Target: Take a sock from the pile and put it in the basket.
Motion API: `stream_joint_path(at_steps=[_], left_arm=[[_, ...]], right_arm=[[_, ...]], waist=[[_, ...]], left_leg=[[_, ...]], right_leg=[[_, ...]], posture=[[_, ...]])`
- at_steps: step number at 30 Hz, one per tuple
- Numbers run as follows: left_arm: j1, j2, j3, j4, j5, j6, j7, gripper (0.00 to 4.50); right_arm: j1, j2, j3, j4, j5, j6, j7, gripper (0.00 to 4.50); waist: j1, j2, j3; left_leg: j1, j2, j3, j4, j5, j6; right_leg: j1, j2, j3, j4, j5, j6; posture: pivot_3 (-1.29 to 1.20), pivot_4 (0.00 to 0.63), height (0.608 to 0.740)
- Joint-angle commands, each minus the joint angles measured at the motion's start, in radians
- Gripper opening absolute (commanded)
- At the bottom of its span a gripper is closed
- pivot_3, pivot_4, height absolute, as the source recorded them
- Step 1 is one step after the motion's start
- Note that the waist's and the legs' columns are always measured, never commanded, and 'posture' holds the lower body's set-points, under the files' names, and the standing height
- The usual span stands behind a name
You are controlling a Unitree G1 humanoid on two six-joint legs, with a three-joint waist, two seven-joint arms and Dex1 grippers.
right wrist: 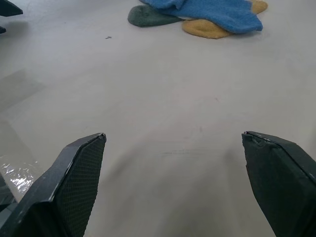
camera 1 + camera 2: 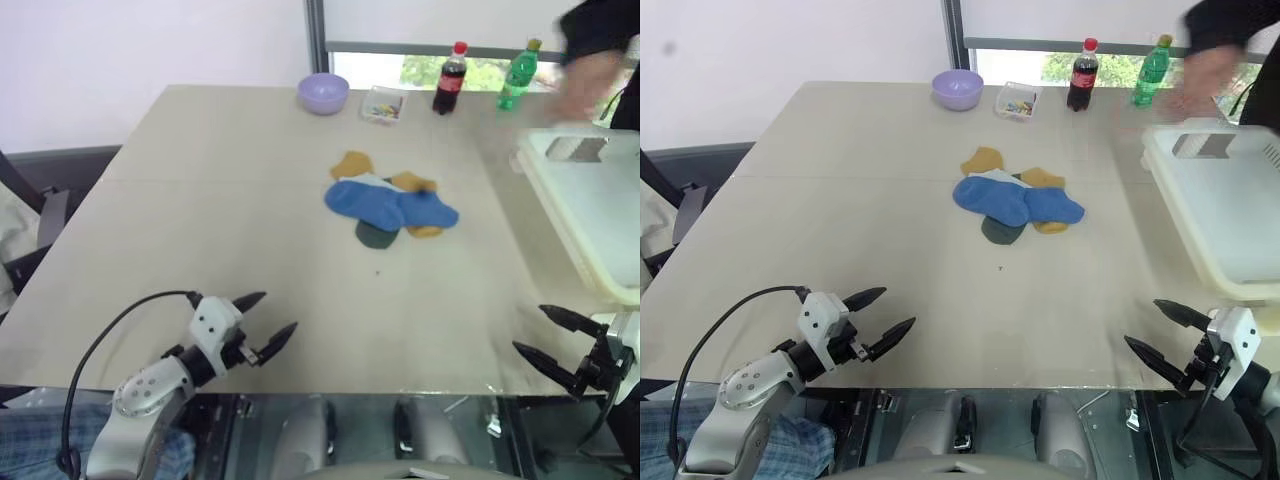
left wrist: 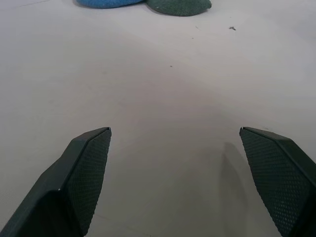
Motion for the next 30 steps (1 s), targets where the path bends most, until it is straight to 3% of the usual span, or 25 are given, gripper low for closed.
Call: stream_joint_path(at_steps=[1,30], left_arm=[[0.002,-0.001,0.012,-0.041,0.006,-0.029,0.002,4.45],[-0.009,0.001,0.034,-0.019,-0.041,-0.071,-0.048,4.45]], right_arm=[[0.006,-0.006,-0.036,-0.021,0.012,-0.014,0.005,4.5],[-0.036,0.015,0.011,-0.034,0.004,-0.011,-0.018,4.5]], waist=[[0.0,0.0,0.0],[-0.001,0.0,0.0]], left_leg=[[0.0,0.0,0.0,0.0,0.0,0.0],[0.0,0.0,0.0,0.0,0.0,0.0]], right_leg=[[0.0,0.0,0.0,0.0,0.0,0.0],[0.0,0.0,0.0,0.0,0.0,0.0]], posture=[[0.0,0.15,0.736],[0.0,0.15,0.736]])
